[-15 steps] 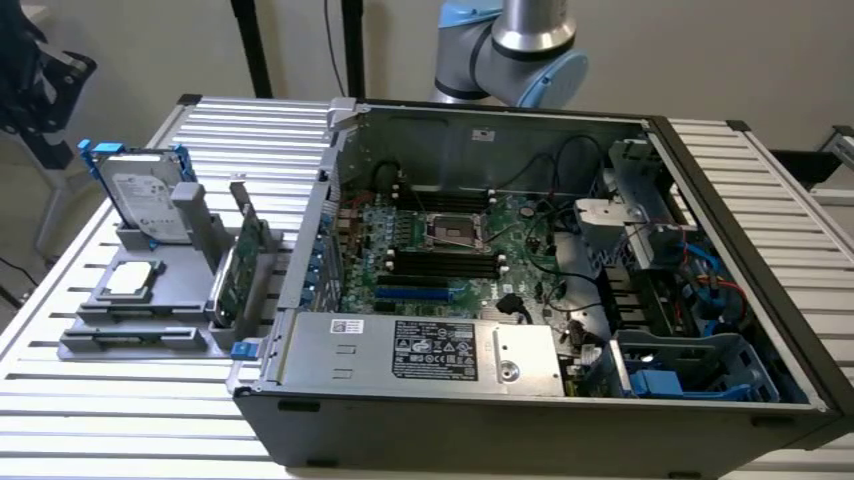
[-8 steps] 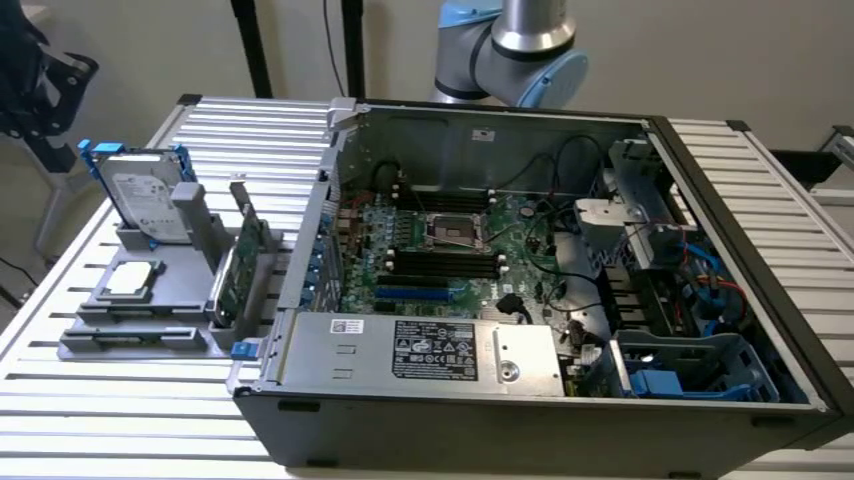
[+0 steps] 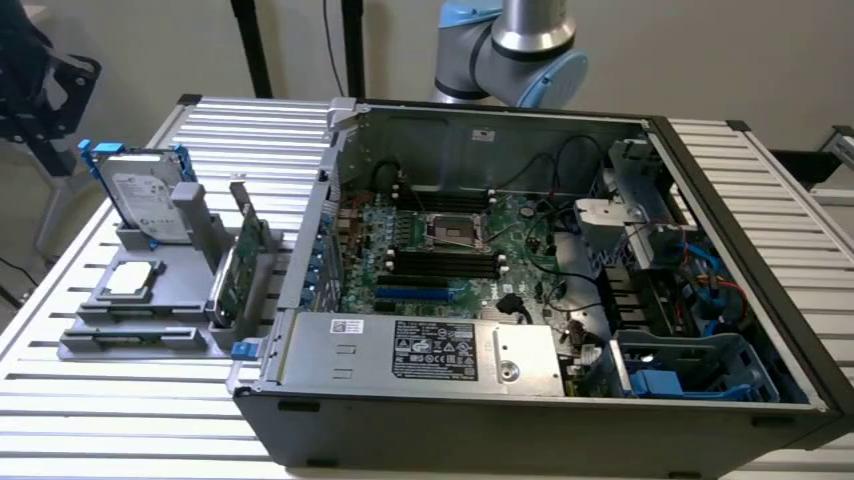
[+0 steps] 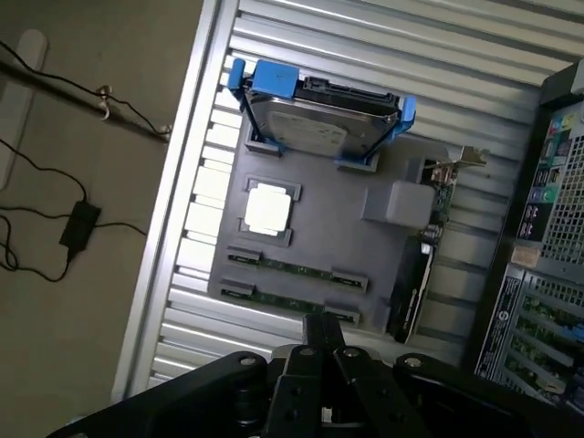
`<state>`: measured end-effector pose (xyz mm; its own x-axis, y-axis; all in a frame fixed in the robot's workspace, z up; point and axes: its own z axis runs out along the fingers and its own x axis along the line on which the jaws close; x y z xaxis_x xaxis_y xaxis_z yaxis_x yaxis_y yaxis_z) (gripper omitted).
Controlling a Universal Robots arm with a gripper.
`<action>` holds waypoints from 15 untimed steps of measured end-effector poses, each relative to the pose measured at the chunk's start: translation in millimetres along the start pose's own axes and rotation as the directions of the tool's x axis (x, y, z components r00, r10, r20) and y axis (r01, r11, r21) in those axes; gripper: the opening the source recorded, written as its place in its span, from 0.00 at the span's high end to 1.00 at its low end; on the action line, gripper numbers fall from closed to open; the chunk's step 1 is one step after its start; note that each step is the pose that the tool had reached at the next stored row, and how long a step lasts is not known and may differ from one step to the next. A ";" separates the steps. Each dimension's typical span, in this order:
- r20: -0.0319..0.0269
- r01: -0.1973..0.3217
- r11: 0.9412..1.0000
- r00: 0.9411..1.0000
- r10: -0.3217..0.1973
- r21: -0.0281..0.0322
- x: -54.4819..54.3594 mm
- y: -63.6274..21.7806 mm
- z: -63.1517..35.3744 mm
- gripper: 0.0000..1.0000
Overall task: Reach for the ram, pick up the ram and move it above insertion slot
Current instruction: 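Pick up the ram and move it above insertion slot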
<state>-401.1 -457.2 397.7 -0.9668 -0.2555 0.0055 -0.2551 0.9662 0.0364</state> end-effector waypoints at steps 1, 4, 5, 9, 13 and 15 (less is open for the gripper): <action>-0.001 0.019 1.000 1.000 -0.019 0.000 0.0 0.0 0.5 0.89; -0.003 0.073 0.997 0.997 -0.073 0.000 0.0 -0.1 2.0 0.89; -0.003 0.091 0.996 0.996 -0.091 0.000 0.0 -0.1 2.5 0.89; -0.006 0.164 0.986 0.986 -0.164 0.000 0.0 -0.2 4.5 0.89; -0.009 0.235 0.972 0.972 -0.235 0.000 0.0 -0.2 6.4 0.89; -0.010 0.270 0.963 0.963 -0.270 0.000 0.0 -0.3 7.3 0.89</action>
<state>-401.1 -457.2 390.4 -0.8618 -0.5072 0.0055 -0.5067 0.8613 0.0365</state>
